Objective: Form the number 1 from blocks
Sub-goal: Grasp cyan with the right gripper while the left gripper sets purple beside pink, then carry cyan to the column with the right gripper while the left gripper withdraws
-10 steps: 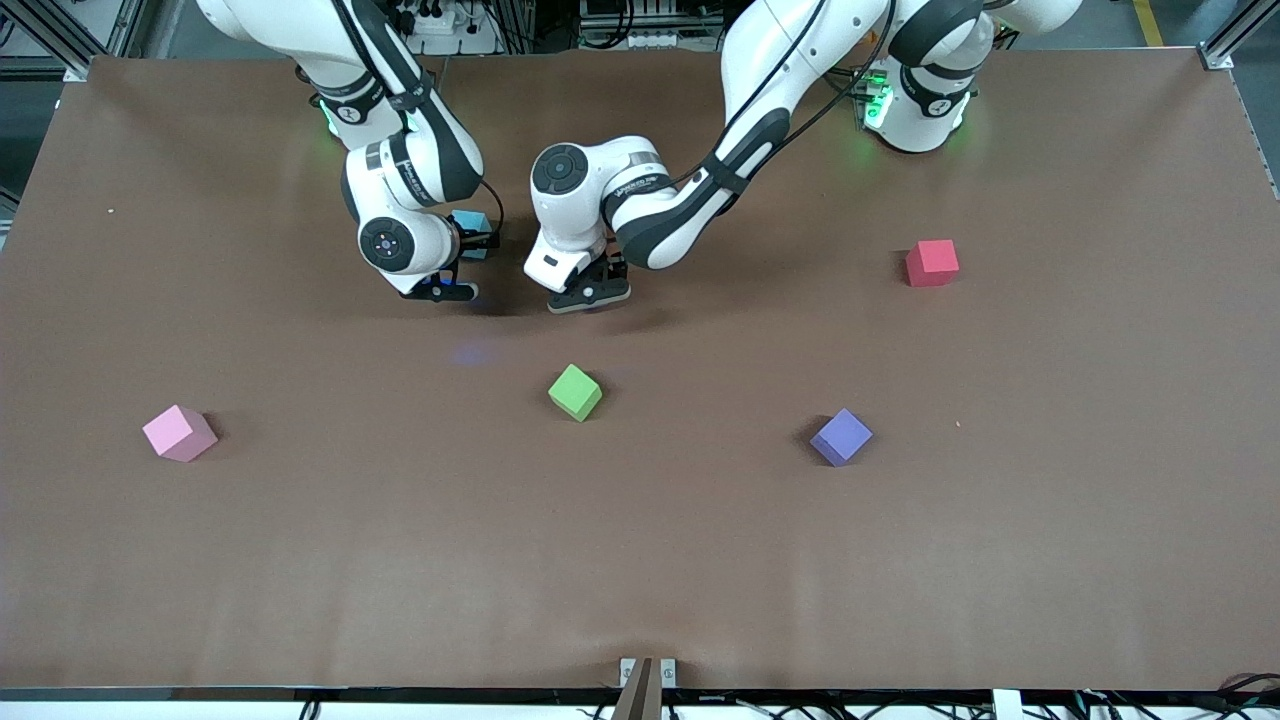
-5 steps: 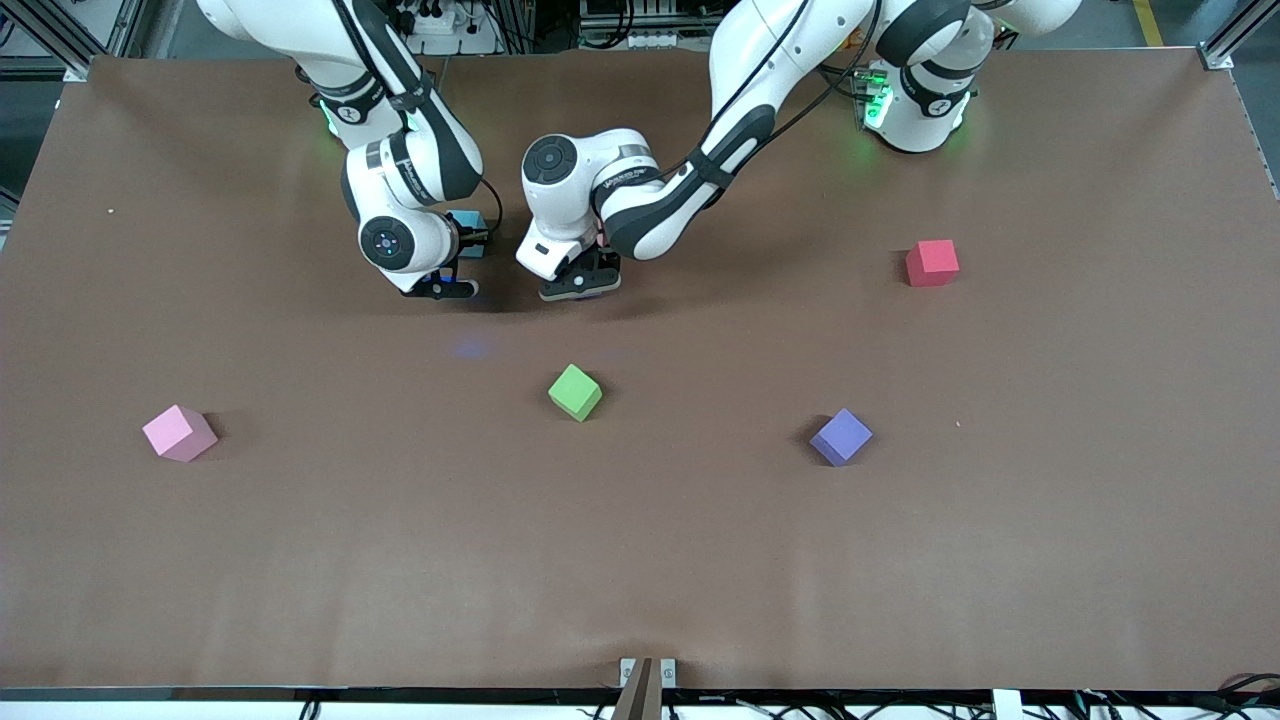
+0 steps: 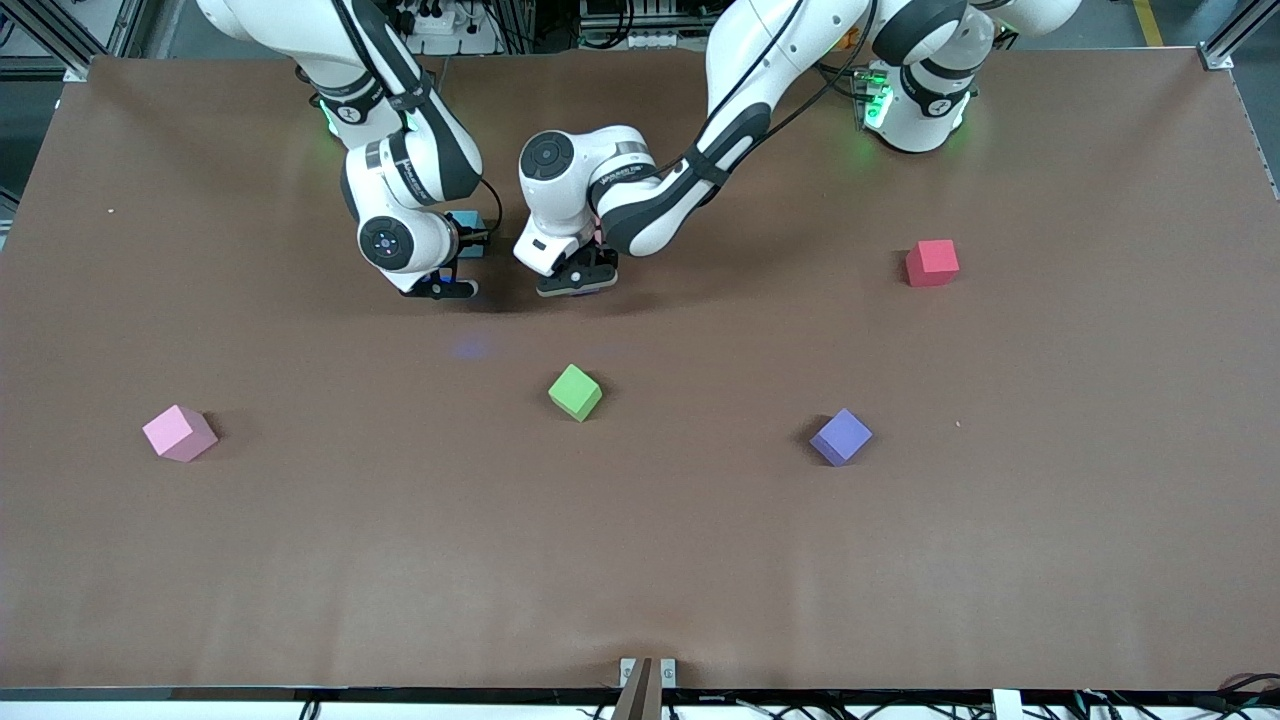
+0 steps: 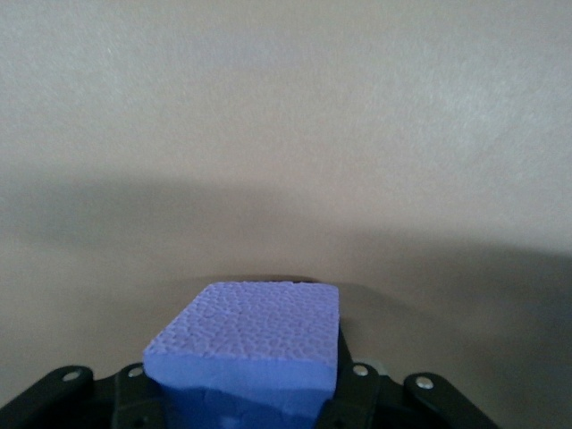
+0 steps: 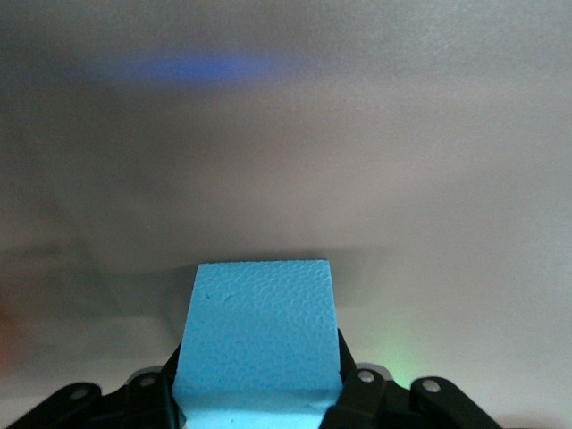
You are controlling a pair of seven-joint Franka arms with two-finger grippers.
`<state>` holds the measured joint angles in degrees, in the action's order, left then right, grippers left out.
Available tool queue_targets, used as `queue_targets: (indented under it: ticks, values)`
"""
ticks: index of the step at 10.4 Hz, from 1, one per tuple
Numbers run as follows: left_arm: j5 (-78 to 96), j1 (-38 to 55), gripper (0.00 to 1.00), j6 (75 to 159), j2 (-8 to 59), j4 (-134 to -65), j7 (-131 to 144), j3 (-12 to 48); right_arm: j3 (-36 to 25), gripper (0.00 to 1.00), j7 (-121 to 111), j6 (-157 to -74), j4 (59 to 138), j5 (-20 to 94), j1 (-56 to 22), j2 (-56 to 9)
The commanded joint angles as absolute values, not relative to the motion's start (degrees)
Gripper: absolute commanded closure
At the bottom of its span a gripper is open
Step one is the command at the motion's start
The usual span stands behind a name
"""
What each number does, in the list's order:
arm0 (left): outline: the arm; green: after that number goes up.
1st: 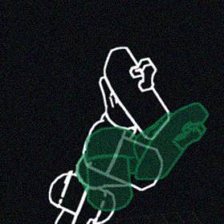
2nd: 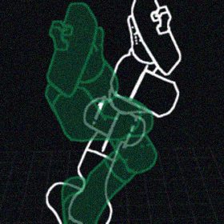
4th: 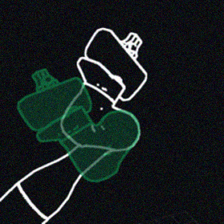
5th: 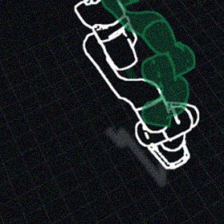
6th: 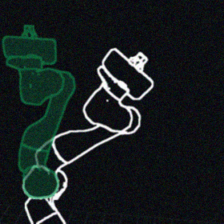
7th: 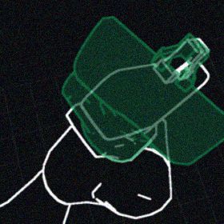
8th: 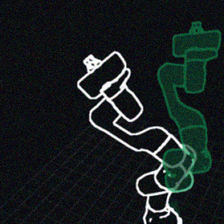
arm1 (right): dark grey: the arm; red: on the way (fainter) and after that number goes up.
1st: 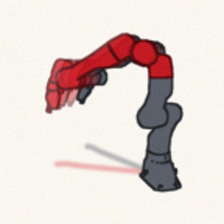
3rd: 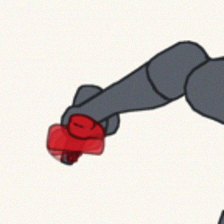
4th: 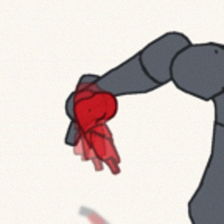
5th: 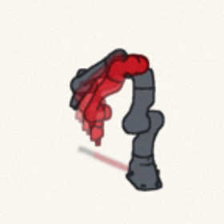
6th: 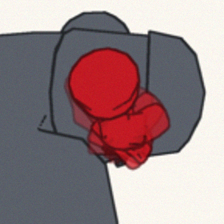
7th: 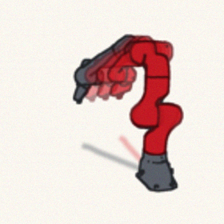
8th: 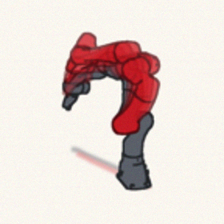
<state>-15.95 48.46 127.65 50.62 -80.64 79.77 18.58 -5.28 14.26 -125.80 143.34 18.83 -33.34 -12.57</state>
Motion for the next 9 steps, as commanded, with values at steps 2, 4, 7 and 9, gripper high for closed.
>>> queue_targets:
  ticks: [2, 4, 7, 9]
  values:
    - [-15.47, 50.09, 1.00, 127.18, 51.94, -78.75, 79.10, 17.93, -5.01, 0.45, 12.75, -126.12, 143.27, 19.60, -30.41, -7.40]
    - [-15.47, 50.10, 1.00, 127.18, 51.86, -78.75, 79.10, 17.58, -5.36, 0.45, 11.09, -126.04, 141.86, 19.16, -29.10, -5.98]
    - [-15.90, 50.10, 0.14, 127.18, 51.59, -78.84, 78.23, 17.32, -9.22, 0.45, 5.56, -126.12, 140.71, 19.16, -29.18, -5.80]
    - [-16.78, 50.80, 0.00, 127.09, 51.59, -78.84, 78.31, 16.96, -9.58, 0.45, 4.57, -126.39, 139.23, 19.16, -29.18, -5.71]
